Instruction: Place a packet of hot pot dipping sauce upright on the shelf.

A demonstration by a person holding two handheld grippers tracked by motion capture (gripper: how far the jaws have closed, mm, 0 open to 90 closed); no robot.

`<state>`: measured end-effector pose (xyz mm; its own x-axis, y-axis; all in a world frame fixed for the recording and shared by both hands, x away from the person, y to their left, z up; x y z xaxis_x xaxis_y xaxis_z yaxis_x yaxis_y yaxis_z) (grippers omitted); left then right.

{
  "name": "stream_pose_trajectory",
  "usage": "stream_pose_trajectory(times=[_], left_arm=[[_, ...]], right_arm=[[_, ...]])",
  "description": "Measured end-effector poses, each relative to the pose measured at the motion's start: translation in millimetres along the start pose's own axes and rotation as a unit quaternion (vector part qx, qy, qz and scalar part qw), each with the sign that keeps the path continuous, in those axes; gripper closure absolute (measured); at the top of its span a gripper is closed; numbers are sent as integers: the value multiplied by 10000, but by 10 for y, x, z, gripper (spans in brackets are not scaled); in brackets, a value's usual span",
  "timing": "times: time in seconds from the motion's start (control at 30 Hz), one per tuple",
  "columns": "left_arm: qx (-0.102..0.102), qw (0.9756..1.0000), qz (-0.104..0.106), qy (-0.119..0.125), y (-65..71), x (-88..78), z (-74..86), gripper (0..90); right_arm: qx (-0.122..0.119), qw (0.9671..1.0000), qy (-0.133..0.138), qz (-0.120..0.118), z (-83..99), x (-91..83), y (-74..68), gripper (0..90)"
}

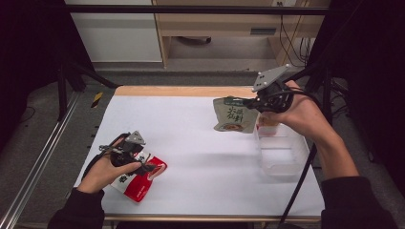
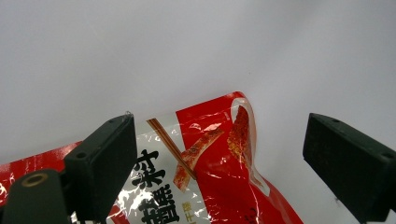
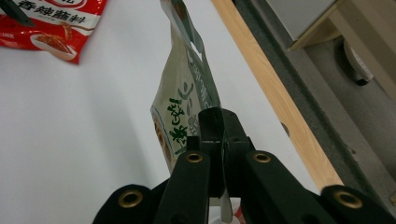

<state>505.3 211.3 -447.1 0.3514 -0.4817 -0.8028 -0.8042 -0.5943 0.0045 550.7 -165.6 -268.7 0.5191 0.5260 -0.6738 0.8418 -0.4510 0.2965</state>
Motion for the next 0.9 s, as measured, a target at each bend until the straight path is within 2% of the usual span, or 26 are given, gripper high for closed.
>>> stream_pose_trajectory(times=[0.17, 0.47, 0.63, 0.8, 0.9], left_arm=[[-52, 10000, -15, 29, -28, -14, 13, 100], [-111, 9999, -56, 13, -81, -47, 76, 100], [-86, 10000, -34, -1, -77, -53, 76, 100], [-148, 9999, -66, 25, -100, -68, 91, 98], [-179, 9998, -87, 36, -115, -83, 104, 97]], right_arm=[[90, 9999, 35, 121, 81, -124, 86, 900], [348, 9987, 92, 361, 357, -311, 251, 900], [430, 9982, 79, 420, 463, -343, 333, 900], [561, 9974, 39, 444, 645, -325, 442, 900], [592, 9972, 30, 453, 693, -313, 471, 900]])
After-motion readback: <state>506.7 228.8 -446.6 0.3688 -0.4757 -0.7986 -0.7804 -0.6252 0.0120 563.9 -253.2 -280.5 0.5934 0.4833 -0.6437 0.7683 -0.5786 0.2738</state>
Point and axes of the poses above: each handheld gripper's, and its own axes: x roughly forward along the jaws, z roughly out of its underside, y roughly to its right, the point moved 5 cm from there along x, roughly forward along the jaws, and after that the axes turned 2 degrees about y, right-handed, at the moved point
